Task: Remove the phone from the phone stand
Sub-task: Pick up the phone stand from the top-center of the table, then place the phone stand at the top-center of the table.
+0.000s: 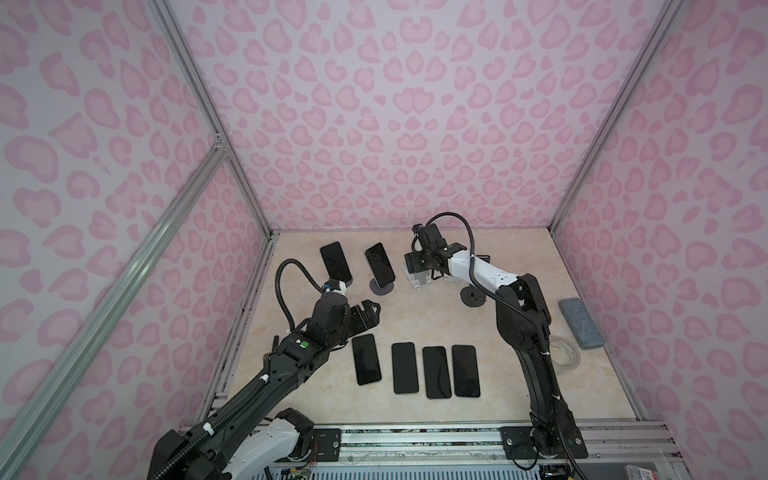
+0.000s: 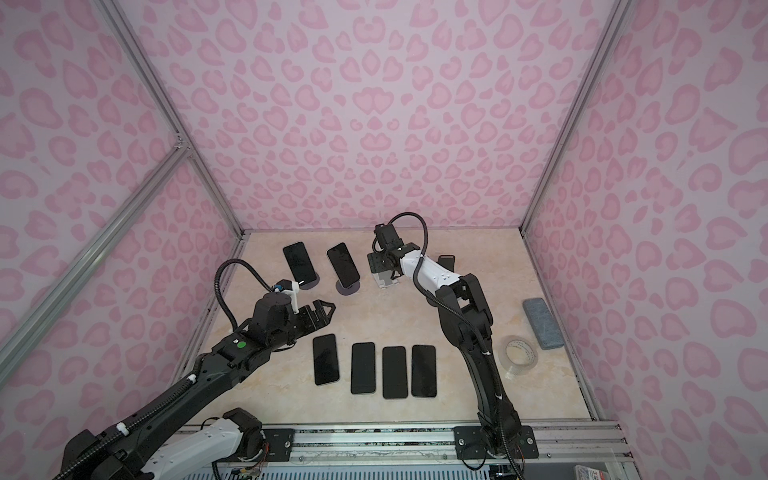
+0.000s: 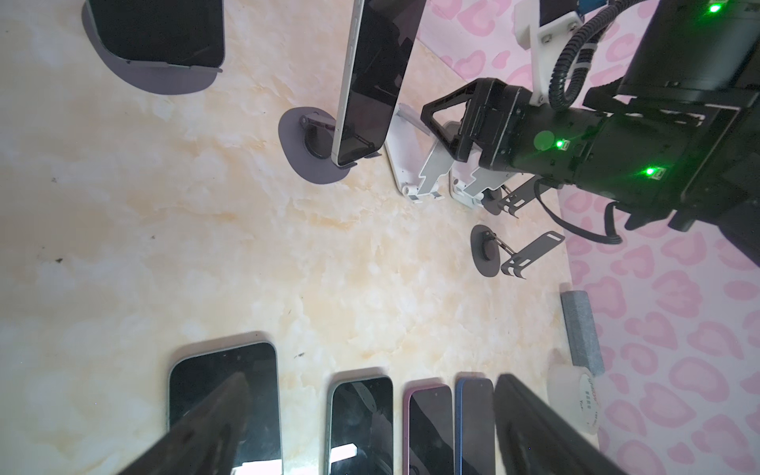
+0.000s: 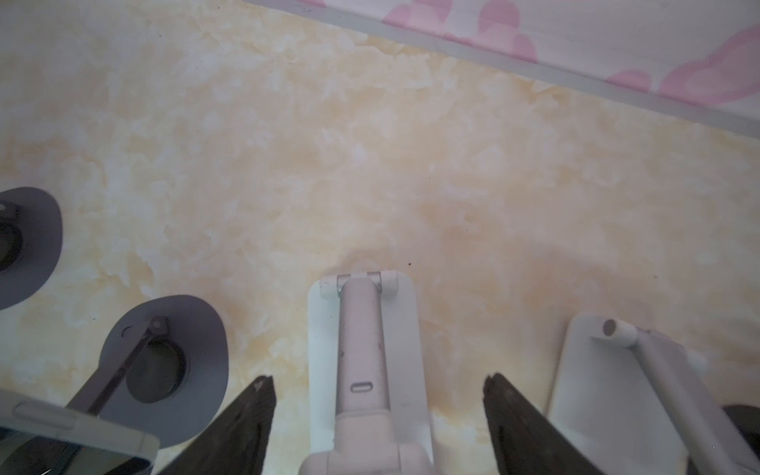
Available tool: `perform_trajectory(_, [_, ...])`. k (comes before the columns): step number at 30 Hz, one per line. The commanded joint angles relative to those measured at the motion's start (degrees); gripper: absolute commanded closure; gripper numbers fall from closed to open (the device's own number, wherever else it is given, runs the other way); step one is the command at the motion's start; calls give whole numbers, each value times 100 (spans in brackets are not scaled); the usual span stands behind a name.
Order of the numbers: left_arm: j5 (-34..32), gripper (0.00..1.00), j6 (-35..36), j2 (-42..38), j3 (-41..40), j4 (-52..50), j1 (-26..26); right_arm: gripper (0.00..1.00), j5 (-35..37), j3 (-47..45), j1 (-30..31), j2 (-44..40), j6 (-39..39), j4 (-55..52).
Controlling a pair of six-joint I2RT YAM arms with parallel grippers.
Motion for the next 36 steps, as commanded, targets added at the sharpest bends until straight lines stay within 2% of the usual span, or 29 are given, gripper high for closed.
perform_trajectory(1, [59, 4, 85, 62, 100, 251, 1, 28, 80, 16, 13, 31, 84, 16])
perform_trajectory(7, [-22, 4, 212, 19, 119, 154, 1, 36, 287, -313, 31, -254, 327, 270])
perform_trajectory(15, [-32, 4, 199, -49, 93, 153, 1, 41, 1805, -547, -7, -436, 886, 752])
perform_trajectory(21, [-38, 4, 152, -86, 52, 123, 1, 41, 1943, 11, -102, 100, 1812, 310])
perform_trajectory(24, [-88, 4, 119, -185, -23, 122, 0, 41, 1805, 0, -54, 193, 2010, 396])
perform_trajectory(30, [-149, 4, 117, -395, -97, 98, 1, 41, 1958, 291, 54, 485, 2274, 209])
perform_trajectory(31, [-157, 4, 123, -431, -110, 79, 1, 40, 1990, 358, 71, 531, 2276, 146])
perform_trajectory(36, [-191, 4, 124, -691, -246, 41, 1, 20, 2188, 811, 137, 591, 2218, -484])
